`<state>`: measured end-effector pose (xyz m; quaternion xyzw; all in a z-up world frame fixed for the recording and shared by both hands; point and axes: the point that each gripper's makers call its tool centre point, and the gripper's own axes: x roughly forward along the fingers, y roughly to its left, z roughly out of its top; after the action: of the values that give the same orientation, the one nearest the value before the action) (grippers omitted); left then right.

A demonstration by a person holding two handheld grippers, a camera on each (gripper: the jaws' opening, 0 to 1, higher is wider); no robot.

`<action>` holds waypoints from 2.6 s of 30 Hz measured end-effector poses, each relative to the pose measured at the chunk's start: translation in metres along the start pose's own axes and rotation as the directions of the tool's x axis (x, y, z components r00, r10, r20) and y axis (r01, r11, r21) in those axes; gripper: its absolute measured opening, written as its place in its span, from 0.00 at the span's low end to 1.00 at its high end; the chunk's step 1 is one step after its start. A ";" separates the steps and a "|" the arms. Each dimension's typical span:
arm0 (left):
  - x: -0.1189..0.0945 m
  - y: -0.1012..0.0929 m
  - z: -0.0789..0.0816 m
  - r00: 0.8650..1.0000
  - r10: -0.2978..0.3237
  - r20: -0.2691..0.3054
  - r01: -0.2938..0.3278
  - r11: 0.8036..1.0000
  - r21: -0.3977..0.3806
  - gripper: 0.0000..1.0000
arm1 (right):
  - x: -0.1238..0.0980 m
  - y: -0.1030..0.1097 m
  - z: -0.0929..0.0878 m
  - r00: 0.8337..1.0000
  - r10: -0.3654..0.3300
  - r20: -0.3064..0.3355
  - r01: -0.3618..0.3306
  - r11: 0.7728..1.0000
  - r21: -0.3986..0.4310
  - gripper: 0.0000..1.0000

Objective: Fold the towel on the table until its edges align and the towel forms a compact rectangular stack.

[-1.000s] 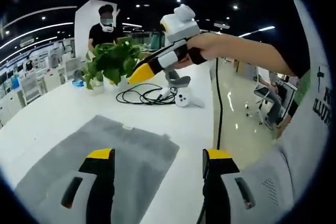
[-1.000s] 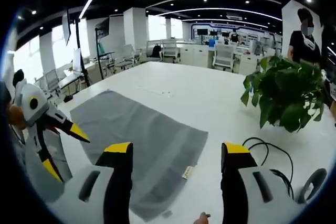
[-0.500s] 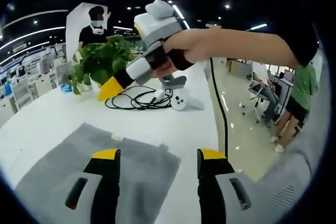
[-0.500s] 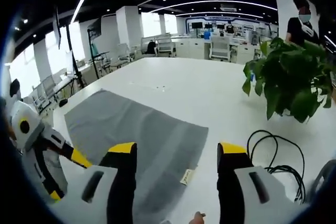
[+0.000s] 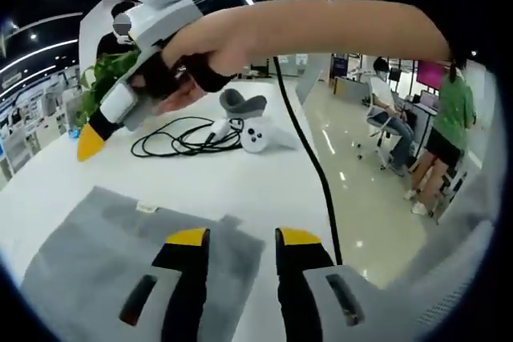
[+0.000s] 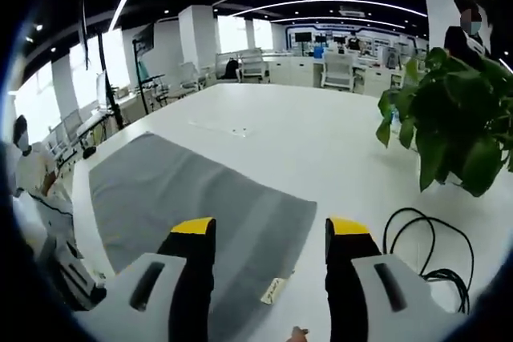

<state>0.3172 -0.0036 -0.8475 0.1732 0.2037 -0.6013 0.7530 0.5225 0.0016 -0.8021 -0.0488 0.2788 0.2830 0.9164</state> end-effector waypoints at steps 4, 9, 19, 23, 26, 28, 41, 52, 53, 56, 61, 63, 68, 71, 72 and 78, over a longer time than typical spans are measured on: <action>0.012 -0.007 -0.007 0.999 -0.034 -0.020 0.034 0.999 0.017 0.32 | 0.011 -0.008 -0.004 1.000 -0.014 -0.018 0.014 1.000 0.003 0.53; 0.026 -0.014 -0.028 0.994 -0.078 -0.082 0.082 0.995 0.049 0.24 | 0.029 -0.019 -0.010 0.999 -0.022 -0.032 0.024 0.998 0.063 0.48; 0.041 -0.017 -0.038 0.989 -0.114 -0.090 0.113 0.993 -0.025 0.25 | 0.060 -0.025 -0.024 0.998 -0.027 -0.064 0.032 0.996 0.084 0.46; 0.044 -0.020 -0.037 0.989 -0.130 -0.074 0.127 0.991 -0.039 0.24 | 0.068 -0.025 -0.031 0.995 -0.021 -0.093 0.027 0.997 0.073 0.45; 0.047 -0.021 -0.040 0.988 -0.127 -0.083 0.124 0.991 -0.043 0.23 | 0.072 -0.028 -0.032 0.995 -0.022 -0.101 0.029 0.997 0.065 0.44; 0.048 -0.019 -0.043 0.989 -0.118 -0.091 0.113 0.992 -0.059 0.23 | 0.076 -0.031 -0.031 0.995 -0.030 -0.096 0.036 0.997 0.064 0.43; 0.055 -0.009 -0.043 0.997 -0.031 -0.076 0.031 1.000 0.005 0.10 | 0.092 -0.039 -0.040 0.993 -0.045 -0.107 0.052 0.996 0.065 0.34; 0.055 -0.007 -0.042 0.998 -0.005 -0.069 0.004 1.000 -0.012 0.07 | 0.100 -0.042 -0.050 0.989 -0.053 -0.138 0.059 0.998 0.035 0.34; 0.055 -0.007 -0.042 0.998 -0.003 -0.069 0.002 1.000 -0.016 0.07 | 0.101 -0.044 -0.049 0.989 -0.059 -0.137 0.064 0.997 0.034 0.34; 0.055 -0.007 -0.042 0.998 -0.004 -0.068 0.003 1.000 -0.017 0.07 | 0.103 -0.049 -0.049 0.988 -0.076 -0.134 0.080 0.996 0.028 0.33; 0.056 -0.008 -0.041 0.998 -0.019 -0.063 0.021 1.000 0.019 0.09 | 0.110 -0.052 -0.049 0.987 -0.085 -0.136 0.089 0.996 0.029 0.31; 0.056 -0.009 -0.041 0.998 -0.030 -0.060 0.031 0.999 0.012 0.12 | 0.112 -0.053 -0.048 0.987 -0.090 -0.132 0.094 0.995 0.030 0.30; 0.059 -0.016 -0.041 0.997 -0.052 -0.057 0.059 0.990 0.127 0.20 | 0.116 -0.053 -0.048 0.987 -0.095 -0.130 0.099 0.995 0.027 0.29; 0.061 -0.016 -0.039 0.998 -0.042 -0.044 0.045 0.996 0.075 0.20 | 0.118 -0.054 -0.049 0.987 -0.098 -0.129 0.103 0.994 0.028 0.29; 0.062 -0.014 -0.039 0.999 -0.026 -0.042 0.029 0.997 0.075 0.18 | 0.118 -0.054 -0.049 0.987 -0.099 -0.126 0.103 0.994 0.028 0.29; 0.063 -0.007 -0.038 0.999 0.007 -0.040 -0.004 0.997 0.072 0.08 | 0.121 -0.057 -0.047 0.988 -0.097 -0.119 0.100 0.995 0.018 0.27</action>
<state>0.3186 -0.0387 -0.9129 0.2129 0.1963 -0.6025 0.7437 0.6142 0.0021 -0.9106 -0.0682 0.3332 0.2306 0.9117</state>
